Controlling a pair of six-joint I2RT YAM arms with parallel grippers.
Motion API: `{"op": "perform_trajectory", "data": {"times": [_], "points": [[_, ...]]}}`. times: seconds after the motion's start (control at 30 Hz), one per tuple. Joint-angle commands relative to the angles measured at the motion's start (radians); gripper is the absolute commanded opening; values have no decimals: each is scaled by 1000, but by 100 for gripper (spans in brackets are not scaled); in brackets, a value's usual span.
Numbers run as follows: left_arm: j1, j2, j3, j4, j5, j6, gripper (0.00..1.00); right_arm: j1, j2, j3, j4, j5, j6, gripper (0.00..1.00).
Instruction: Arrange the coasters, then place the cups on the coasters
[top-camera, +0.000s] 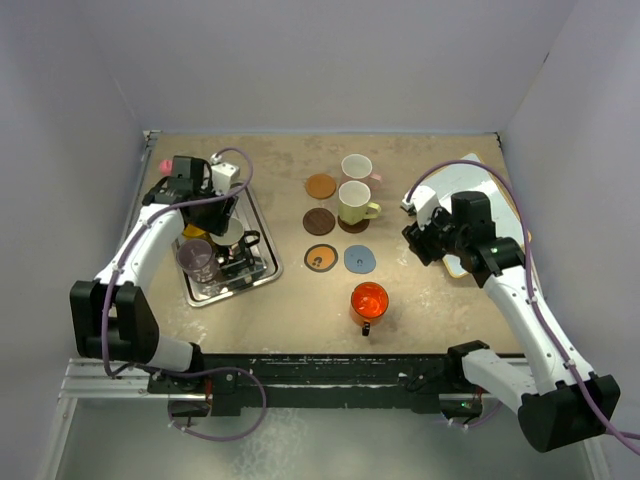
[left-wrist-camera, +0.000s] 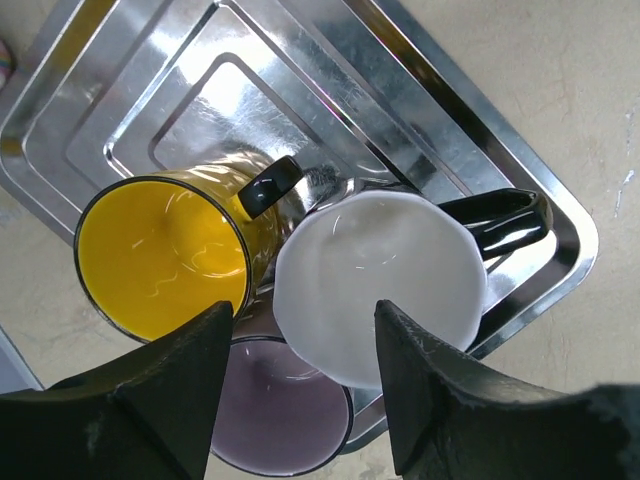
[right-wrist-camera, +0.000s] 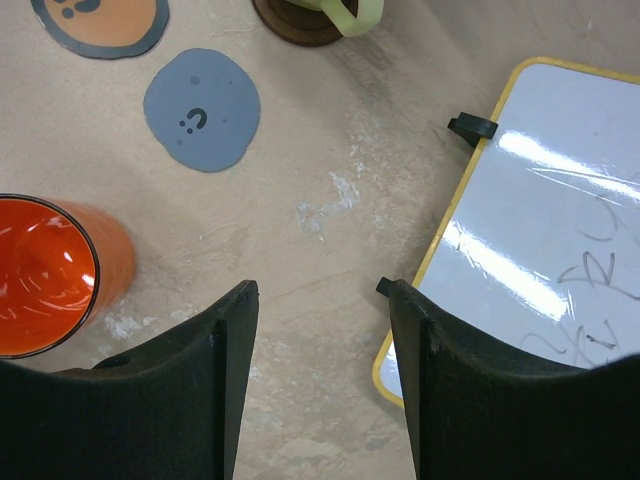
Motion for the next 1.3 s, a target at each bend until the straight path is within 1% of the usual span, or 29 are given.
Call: {"op": "perform_trajectory", "data": {"times": [0.0, 0.13, 0.4, 0.57, 0.7, 1.07, 1.27], "points": [[8, 41, 13, 7, -12, 8, 54, -1, -11, -4, 43, -8, 14, 58], [8, 72, 25, 0, 2, 4, 46, 0, -13, -7, 43, -8, 13, 58], [7, 115, 43, -18, 47, 9, 36, -1, -17, -11, 45, -8, 12, 58], [6, 134, 56, -21, 71, 10, 31, 0, -19, -15, 44, -10, 12, 57], [7, 153, 75, -29, 87, 16, 26, -1, -20, -15, 43, -18, 13, 57], [6, 138, 100, -24, 150, 55, 3, 1, 5, 21, 25, -120, 21, 58], [5, 99, 114, -21, 176, 68, 3, 10, 30, 53, 31, -195, 26, 58]]}}
